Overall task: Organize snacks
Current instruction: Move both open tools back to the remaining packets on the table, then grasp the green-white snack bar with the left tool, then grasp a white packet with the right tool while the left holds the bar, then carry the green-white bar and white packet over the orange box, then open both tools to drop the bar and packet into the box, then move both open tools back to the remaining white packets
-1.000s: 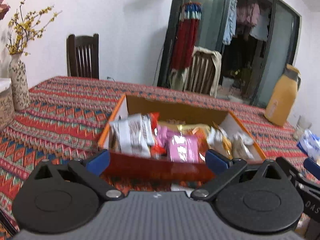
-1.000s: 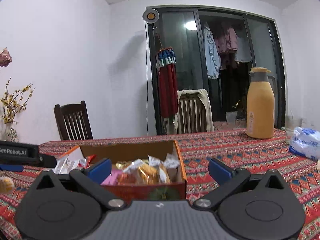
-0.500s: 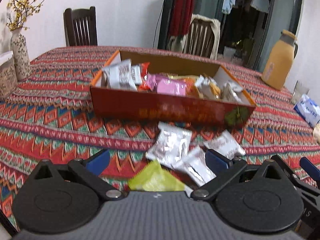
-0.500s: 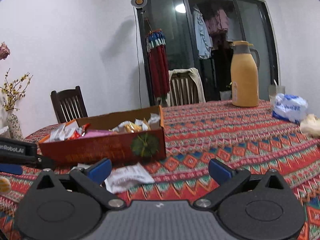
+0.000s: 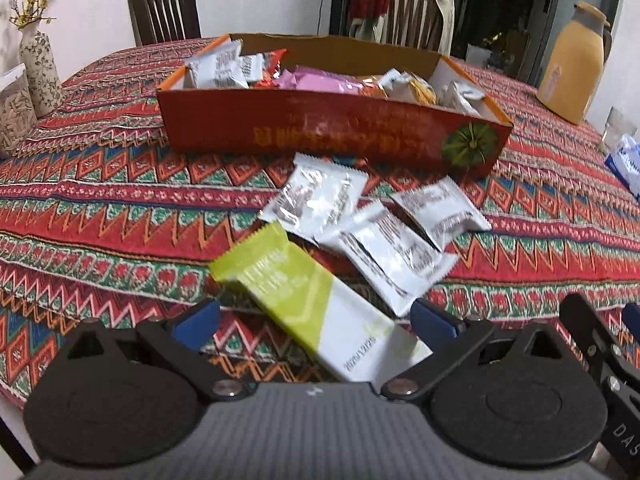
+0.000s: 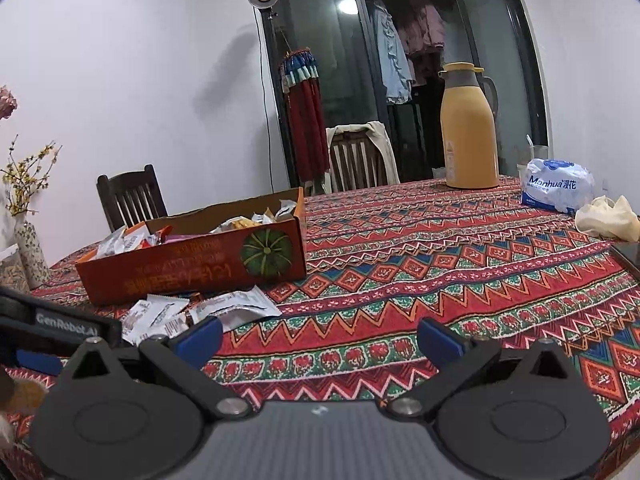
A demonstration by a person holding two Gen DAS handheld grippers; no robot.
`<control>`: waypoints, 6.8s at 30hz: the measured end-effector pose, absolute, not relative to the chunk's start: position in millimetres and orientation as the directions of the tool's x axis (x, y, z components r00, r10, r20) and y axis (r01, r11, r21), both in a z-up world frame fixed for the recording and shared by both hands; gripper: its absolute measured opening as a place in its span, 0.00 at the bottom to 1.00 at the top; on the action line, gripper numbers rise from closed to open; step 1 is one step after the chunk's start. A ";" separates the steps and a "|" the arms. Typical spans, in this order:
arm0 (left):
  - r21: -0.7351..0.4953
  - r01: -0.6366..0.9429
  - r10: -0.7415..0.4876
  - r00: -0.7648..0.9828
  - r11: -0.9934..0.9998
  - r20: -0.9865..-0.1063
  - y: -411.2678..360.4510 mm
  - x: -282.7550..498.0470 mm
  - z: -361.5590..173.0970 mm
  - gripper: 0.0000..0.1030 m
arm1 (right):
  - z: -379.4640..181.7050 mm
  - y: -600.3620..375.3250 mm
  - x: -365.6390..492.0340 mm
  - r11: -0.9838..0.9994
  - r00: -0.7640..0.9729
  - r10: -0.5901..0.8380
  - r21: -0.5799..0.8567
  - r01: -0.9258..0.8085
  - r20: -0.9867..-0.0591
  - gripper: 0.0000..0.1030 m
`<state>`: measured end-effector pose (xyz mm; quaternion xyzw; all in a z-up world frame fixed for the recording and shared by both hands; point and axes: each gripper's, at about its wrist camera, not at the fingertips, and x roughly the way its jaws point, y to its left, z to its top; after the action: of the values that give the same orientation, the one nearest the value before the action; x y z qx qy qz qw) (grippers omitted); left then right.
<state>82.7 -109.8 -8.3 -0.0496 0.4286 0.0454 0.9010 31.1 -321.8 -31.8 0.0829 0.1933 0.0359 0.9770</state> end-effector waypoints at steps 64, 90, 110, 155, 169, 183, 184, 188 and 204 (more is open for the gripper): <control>-0.109 -0.084 -0.003 0.774 0.991 -0.633 12.1 48.8 6.2 0.37 | -33.3 -181.5 123.2 0.920 0.722 0.324 0.025 -0.392 -0.611 0.64; -0.117 -0.063 -0.022 0.793 0.991 -0.609 8.1 45.3 15.7 0.37 | -15.1 -191.5 84.5 0.929 0.797 0.332 0.030 -0.368 -0.505 0.39; -0.063 -0.005 -0.024 0.890 0.998 -0.456 -23.6 102.1 86.2 0.37 | 45.7 -211.4 123.7 0.953 0.900 0.294 0.027 -0.302 -0.323 0.39; -0.098 -0.115 0.072 0.930 0.989 -0.361 -18.1 239.0 60.6 1.00 | 23.2 -205.1 254.7 0.983 0.931 0.185 0.048 -0.179 -0.315 0.94; -0.146 -0.134 0.074 0.930 0.980 -0.359 -7.9 234.0 66.9 1.00 | 25.4 -212.0 249.5 0.985 0.943 0.170 0.080 -0.153 -0.286 1.00; -0.155 -0.112 0.051 0.934 0.982 -0.353 12.2 175.7 94.6 1.00 | 64.6 -213.4 202.7 0.986 0.970 0.162 0.062 -0.154 -0.183 1.00; -0.151 -0.108 0.047 0.932 0.983 -0.359 14.0 172.0 93.3 1.00 | 64.9 -213.1 198.5 0.986 0.968 0.165 0.056 -0.157 -0.187 1.00; -0.143 -0.098 0.036 0.923 0.985 -0.384 22.3 157.2 82.4 1.00 | 62.6 -212.6 178.6 0.986 0.965 0.165 0.031 -0.162 -0.204 1.00; -0.132 -0.116 0.032 0.858 0.984 -0.512 38.9 145.0 3.8 1.00 | -1.5 -232.6 131.8 0.995 0.889 0.098 0.029 -0.095 -0.447 1.00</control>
<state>145.0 38.9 3.8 -0.0794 0.2635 0.0384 0.9606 131.8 -232.6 -1.5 0.0032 0.2299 0.0496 0.9719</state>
